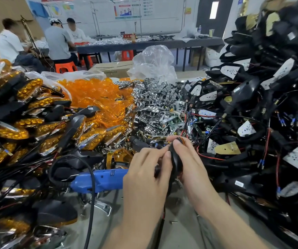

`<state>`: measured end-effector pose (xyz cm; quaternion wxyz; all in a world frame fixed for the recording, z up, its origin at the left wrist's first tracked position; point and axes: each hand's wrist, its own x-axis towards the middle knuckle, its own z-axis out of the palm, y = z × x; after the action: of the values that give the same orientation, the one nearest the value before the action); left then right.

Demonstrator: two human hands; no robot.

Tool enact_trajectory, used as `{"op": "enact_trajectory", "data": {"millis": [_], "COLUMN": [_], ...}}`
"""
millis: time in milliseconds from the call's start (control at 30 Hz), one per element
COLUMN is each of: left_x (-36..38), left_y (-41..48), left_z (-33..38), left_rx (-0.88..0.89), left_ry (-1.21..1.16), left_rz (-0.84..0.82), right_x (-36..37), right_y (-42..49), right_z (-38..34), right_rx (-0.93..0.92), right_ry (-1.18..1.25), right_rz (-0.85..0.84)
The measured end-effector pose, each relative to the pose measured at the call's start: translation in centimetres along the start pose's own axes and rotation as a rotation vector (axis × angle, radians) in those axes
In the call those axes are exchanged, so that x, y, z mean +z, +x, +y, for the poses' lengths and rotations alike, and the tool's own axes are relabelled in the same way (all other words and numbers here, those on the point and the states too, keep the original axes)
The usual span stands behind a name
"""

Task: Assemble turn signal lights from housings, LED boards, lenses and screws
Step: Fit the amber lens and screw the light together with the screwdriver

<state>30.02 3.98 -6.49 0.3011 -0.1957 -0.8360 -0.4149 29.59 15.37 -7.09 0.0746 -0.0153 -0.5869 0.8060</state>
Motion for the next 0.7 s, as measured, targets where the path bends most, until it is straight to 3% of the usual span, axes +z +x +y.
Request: {"op": "enact_trajectory", "data": {"millis": [100, 200, 367, 467, 700], "left_x": [-0.3, -1.0, -3.9, -5.5, -6.1], "left_y": [-0.3, -0.7, -2.9, -3.5, -1.6], "left_z": [0.5, 0.7, 0.9, 0.5, 1.2], "left_rx": [0.005, -0.163, -0.972, -1.274, -1.389], "left_ry": [0.021, -0.131, -0.678, -0.84, -1.013], "left_rz": [-0.061, -0.089, -0.02, 0.009, 0.225], "right_x": [-0.2, -0.1, 0.0, 0.2, 0.3], "right_y": [0.3, 0.5, 0.3, -0.1, -0.7], "right_z": [-0.1, -0.3, -0.7, -0.9, -1.5], "right_rx": [0.017, 0.027, 0.071, 0.074, 0.106], "right_ry": [0.06, 0.102, 0.153, -0.029, -0.302], "right_rz": [0.044, 0.077, 0.093, 0.116, 0.098]}}
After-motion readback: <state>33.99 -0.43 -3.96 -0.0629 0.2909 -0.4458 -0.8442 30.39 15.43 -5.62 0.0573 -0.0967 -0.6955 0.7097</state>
